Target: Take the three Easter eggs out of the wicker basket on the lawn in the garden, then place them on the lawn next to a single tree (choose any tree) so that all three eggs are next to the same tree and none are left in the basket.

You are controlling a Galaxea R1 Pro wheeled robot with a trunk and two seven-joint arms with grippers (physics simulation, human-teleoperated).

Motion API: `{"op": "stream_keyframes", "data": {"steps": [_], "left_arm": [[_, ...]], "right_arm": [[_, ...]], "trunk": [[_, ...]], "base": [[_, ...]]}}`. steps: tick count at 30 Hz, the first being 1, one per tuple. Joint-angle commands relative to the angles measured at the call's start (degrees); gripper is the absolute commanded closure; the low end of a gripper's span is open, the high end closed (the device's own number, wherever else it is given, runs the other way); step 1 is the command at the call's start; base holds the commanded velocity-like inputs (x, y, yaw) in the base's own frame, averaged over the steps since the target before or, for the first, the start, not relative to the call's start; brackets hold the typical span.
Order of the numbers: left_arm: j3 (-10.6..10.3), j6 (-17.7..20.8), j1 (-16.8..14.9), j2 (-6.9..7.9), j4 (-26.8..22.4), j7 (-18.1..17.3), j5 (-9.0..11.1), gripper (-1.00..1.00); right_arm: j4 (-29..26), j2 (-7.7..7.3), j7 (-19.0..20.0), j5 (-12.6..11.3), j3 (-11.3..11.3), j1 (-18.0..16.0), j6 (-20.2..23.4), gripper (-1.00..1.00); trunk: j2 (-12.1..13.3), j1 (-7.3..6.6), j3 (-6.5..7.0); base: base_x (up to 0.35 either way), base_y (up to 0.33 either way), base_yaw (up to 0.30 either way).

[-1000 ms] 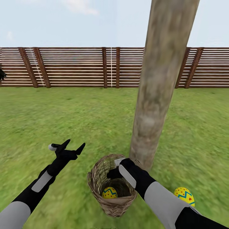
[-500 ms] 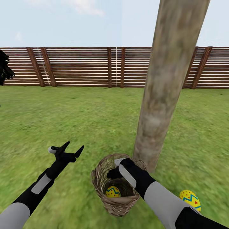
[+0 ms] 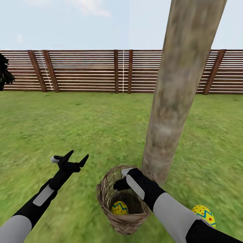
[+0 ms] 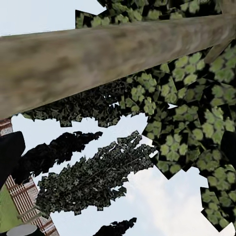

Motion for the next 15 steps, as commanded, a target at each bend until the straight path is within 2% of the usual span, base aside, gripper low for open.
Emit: {"op": "stream_keyframes", "data": {"steps": [1,4,9,12,15], "left_arm": [[-0.3,0.6,-0.1,0.08,0.2,-0.2,0.5,-1.0],[-0.3,0.6,-0.1,0.03,3.0,-1.2,0.5,-1.0],[-0.3,0.2,0.0,-0.01,5.5,-7.2,0.4,-1.0],[-0.3,-1.2,0.0,-0.01,5.9,-8.4,0.5,-1.0],[-0.3,-1.5,0.0,-0.01,5.9,-8.6,0.5,-1.0]], "right_arm": [[0.0,0.0,-0.6,-0.6,0.1,-0.1,0.1,-1.0],[0.3,0.0,-0.6,-0.7,0.0,-0.1,0.1,-1.0],[0.4,0.0,-0.6,-1.6,0.0,0.0,0.3,-1.0],[0.5,0.0,-0.6,-2.8,0.0,0.0,0.3,-1.0],[0.5,0.0,-0.6,-3.1,0.0,0.0,0.3,-1.0]], "trunk": [[0.0,0.02,-0.05],[0.0,0.02,-0.05],[0.0,0.02,-0.05],[0.0,0.02,-0.05],[0.0,0.02,-0.05]], "base": [[0.279,0.0,0.0],[0.172,0.0,0.0],[0.033,0.0,0.0],[0.005,0.0,0.0],[0.001,0.0,0.0]]}}
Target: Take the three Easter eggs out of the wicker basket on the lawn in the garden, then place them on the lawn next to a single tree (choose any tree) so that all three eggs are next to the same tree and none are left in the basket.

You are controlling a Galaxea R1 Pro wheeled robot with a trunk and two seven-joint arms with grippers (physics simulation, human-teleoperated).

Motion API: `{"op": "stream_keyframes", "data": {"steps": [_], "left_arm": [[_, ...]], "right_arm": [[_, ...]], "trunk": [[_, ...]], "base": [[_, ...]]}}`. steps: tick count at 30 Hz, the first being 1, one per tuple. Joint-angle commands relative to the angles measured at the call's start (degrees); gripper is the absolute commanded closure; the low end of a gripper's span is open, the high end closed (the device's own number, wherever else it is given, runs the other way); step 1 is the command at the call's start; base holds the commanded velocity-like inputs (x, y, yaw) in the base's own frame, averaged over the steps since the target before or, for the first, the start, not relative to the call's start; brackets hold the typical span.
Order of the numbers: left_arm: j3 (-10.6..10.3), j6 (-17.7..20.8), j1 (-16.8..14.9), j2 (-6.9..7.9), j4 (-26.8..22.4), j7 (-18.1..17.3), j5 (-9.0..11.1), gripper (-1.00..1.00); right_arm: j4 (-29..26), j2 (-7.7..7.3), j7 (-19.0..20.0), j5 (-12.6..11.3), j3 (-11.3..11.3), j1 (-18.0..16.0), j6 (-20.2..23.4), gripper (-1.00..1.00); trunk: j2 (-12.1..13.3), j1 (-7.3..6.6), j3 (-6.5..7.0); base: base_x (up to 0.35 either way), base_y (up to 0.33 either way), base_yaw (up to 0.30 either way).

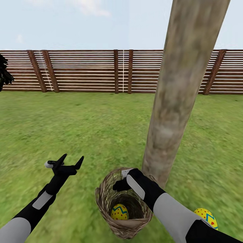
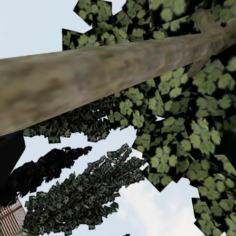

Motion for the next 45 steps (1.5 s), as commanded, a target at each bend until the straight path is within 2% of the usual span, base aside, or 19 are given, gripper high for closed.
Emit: {"op": "stream_keyframes", "data": {"steps": [1,3,9,11,20,27,32,35,38,39,41,45], "left_arm": [[-0.4,0.5,-0.1,0.08,0.0,-0.3,0.3,-1.0],[-0.4,0.3,-0.1,0.08,0.0,-0.3,0.2,-1.0],[-0.3,0.2,0.0,0.19,-0.1,0.2,-0.1,-1.0],[-0.2,0.2,-0.1,0.43,-0.2,0.3,-0.1,-1.0],[-0.2,0.2,-0.1,0.36,-0.5,0.2,0.0,-1.0],[-0.2,0.2,0.0,0.19,-0.5,0.2,0.0,-1.0],[-0.2,0.1,-0.1,0.13,-0.4,0.3,-0.1,-1.0],[-0.2,0.1,-0.1,0.09,-0.3,0.4,-0.1,-1.0],[-0.3,0.1,-0.1,-0.09,-0.2,0.5,-0.2,-1.0],[-0.3,0.1,0.0,-0.33,-0.2,0.5,-0.2,-1.0],[-0.3,0.0,0.0,-0.4,-0.2,0.7,-0.2,-1.0],[-0.4,-2.0,-0.1,-0.47,-0.1,0.9,-0.2,-1.0]], "right_arm": [[0.0,0.0,-0.5,-0.6,0.1,0.0,0.1,-1.0],[0.0,0.0,-0.5,-0.6,0.1,0.0,0.1,-1.0],[0.2,0.0,-0.6,-0.7,0.1,0.0,0.0,-1.0],[2.2,0.0,-0.9,-0.7,0.1,0.0,0.1,-1.0],[5.0,0.0,-0.9,-0.7,0.1,-0.3,0.8,-1.0],[5.8,0.0,-0.6,-0.8,0.1,-2.3,0.7,-1.0],[6.0,0.0,-0.8,-0.6,0.0,-4.2,-0.2,-1.0],[8.6,0.0,-0.8,-0.6,-0.8,-6.7,-2.3,-1.0],[12.1,0.0,-0.6,-1.9,-3.4,-9.2,-3.8,-1.0],[13.2,0.0,-0.6,-4.5,-5.1,-10.0,-4.1,-1.0],[14.1,0.0,-0.5,-5.9,-5.6,-10.4,-4.2,-1.0],[15.6,0.0,-0.5,-6.9,-5.9,-10.6,-6.0,-1.0]], "trunk": [[0.0,-0.01,-0.05],[0.0,-0.01,-0.05],[-2.4,1.31,-1.13],[-3.2,1.75,-1.49],[-6.8,3.72,-3.11],[-9.6,5.26,-4.36],[-9.7,5.39,-5.47],[-9.8,5.47,-6.13],[-9.8,5.55,-6.8],[-9.8,5.57,-7.02],[-9.8,5.62,-7.46],[-9.9,5.73,-8.35]], "base": [[0.0,0.0,0.0],[0.0,0.0,0.0],[0.0,0.0,0.0],[0.0,0.0,0.0],[0.0,0.0,0.0],[0.0,0.0,0.0],[0.0,0.0,0.0],[0.0,0.0,0.0],[0.0,0.0,0.0],[0.0,0.0,0.0],[0.0,0.0,0.0],[0.0,0.0,0.0]]}}
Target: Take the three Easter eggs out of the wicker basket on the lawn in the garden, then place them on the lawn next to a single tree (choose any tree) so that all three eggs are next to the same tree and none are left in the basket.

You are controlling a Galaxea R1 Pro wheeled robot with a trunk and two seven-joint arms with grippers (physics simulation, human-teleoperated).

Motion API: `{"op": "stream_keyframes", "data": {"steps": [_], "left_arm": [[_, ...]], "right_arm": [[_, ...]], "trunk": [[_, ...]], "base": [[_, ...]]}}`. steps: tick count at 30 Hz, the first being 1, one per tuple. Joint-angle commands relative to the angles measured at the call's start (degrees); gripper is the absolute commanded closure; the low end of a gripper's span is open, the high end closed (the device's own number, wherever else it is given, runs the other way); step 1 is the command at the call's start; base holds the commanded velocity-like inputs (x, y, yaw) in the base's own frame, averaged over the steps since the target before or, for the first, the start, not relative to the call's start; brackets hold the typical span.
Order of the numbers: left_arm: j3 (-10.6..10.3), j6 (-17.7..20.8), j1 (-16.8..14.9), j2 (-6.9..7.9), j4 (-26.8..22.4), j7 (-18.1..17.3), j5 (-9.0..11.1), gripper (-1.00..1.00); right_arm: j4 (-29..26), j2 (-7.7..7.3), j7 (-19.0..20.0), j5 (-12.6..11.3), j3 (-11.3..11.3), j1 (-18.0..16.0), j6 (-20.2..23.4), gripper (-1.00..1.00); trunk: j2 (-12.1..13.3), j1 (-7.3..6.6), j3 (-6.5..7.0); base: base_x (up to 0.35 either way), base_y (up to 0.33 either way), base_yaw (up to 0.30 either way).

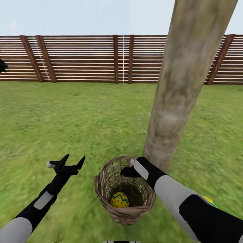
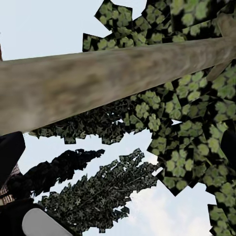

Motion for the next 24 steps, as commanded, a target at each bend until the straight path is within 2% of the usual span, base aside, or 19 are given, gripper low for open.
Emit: {"op": "stream_keyframes", "data": {"steps": [1,7,24], "left_arm": [[-0.4,0.4,-0.1,-0.03,0.0,-0.3,0.4,-1.0],[-0.4,0.0,-0.1,-0.53,0.1,-0.2,0.4,-1.0],[-0.4,0.0,-0.1,-0.51,0.1,-0.2,0.4,-1.0]], "right_arm": [[0.0,0.0,-0.4,-0.5,0.2,-0.1,-0.2,-1.0],[0.2,0.0,-0.4,-0.6,0.2,0.0,-0.9,-1.0],[-0.6,0.0,-0.3,-0.5,0.2,0.1,-1.0,-1.0]], "trunk": [[0.0,0.01,-0.28],[-0.1,0.16,-1.61],[-0.3,0.6,-5.37]], "base": [[0.0,0.0,0.0],[0.0,0.0,0.0],[0.0,0.0,0.0]]}}
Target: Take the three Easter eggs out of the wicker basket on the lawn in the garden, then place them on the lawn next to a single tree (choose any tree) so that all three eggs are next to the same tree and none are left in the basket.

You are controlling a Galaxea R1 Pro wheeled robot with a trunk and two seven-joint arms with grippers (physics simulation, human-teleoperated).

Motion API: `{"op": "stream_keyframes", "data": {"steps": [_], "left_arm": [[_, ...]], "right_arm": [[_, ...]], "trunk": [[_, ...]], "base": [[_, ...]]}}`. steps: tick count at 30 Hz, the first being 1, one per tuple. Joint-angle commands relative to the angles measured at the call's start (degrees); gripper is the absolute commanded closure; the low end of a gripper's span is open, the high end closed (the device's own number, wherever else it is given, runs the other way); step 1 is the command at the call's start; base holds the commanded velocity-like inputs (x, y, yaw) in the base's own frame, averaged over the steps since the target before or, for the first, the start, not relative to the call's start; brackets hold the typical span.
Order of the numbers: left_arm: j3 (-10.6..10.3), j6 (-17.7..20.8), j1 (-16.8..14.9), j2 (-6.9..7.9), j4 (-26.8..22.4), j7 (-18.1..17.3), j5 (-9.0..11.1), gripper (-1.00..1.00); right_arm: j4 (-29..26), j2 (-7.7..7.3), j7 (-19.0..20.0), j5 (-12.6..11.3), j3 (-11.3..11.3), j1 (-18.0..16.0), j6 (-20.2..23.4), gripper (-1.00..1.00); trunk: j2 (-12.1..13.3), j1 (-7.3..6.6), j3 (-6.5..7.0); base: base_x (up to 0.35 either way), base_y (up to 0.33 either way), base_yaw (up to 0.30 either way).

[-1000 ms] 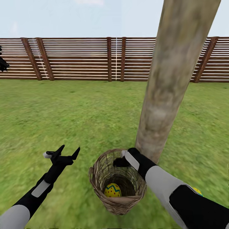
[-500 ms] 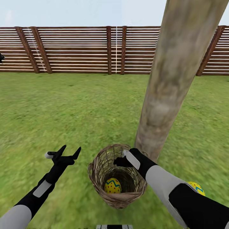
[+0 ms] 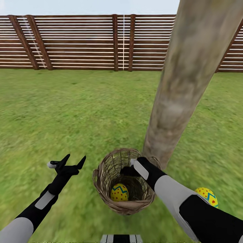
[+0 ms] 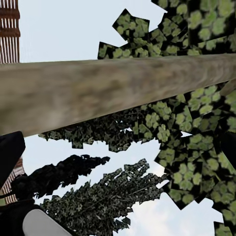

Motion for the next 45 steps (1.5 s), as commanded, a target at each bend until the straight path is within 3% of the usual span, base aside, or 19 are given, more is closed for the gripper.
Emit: {"op": "stream_keyframes", "data": {"steps": [1,7,14,24,34,37,45], "left_arm": [[-0.4,0.6,0.0,0.08,0.0,-0.3,0.4,-1.0],[-0.4,0.6,-0.1,0.08,0.0,-0.3,0.4,-1.0],[-0.4,0.6,0.0,0.06,0.1,-0.3,0.4,-1.0],[-0.4,0.6,-0.1,0.08,0.1,-0.3,0.4,-1.0],[2.4,0.6,2.9,3.33,0.0,-1.9,1.0,-1.0],[3.4,0.6,2.9,3.37,-0.1,-1.9,1.0,-1.0],[6.0,0.6,3.0,3.34,-0.4,-1.9,0.9,-1.0]], "right_arm": [[-0.1,0.0,-0.5,-0.5,0.3,0.0,0.1,-1.0],[-0.2,0.0,-0.2,-0.5,0.4,0.0,0.2,-1.0],[-0.2,0.0,2.8,-0.4,0.4,0.0,0.2,-1.0],[-0.2,0.0,3.2,-0.1,0.4,0.0,0.1,-1.0],[0.1,0.0,2.2,-0.2,0.3,-0.5,0.0,-1.0],[0.1,0.0,2.2,-0.2,0.3,-0.5,0.0,-1.0],[0.1,0.0,2.3,-0.2,0.3,-0.5,0.0,-1.0]], "trunk": [[0.0,0.01,-0.27],[-0.1,0.17,-1.6],[-0.2,0.35,-3.15],[-0.3,0.6,-5.37],[-0.3,0.61,-5.36],[-0.3,0.61,-5.36],[-0.5,0.81,-7.13]], "base": [[0.0,0.0,0.0],[0.0,0.0,0.0],[0.0,0.0,0.0],[0.0,0.0,0.0],[0.0,0.0,0.0],[0.0,0.0,0.0],[0.0,0.0,0.0]]}}
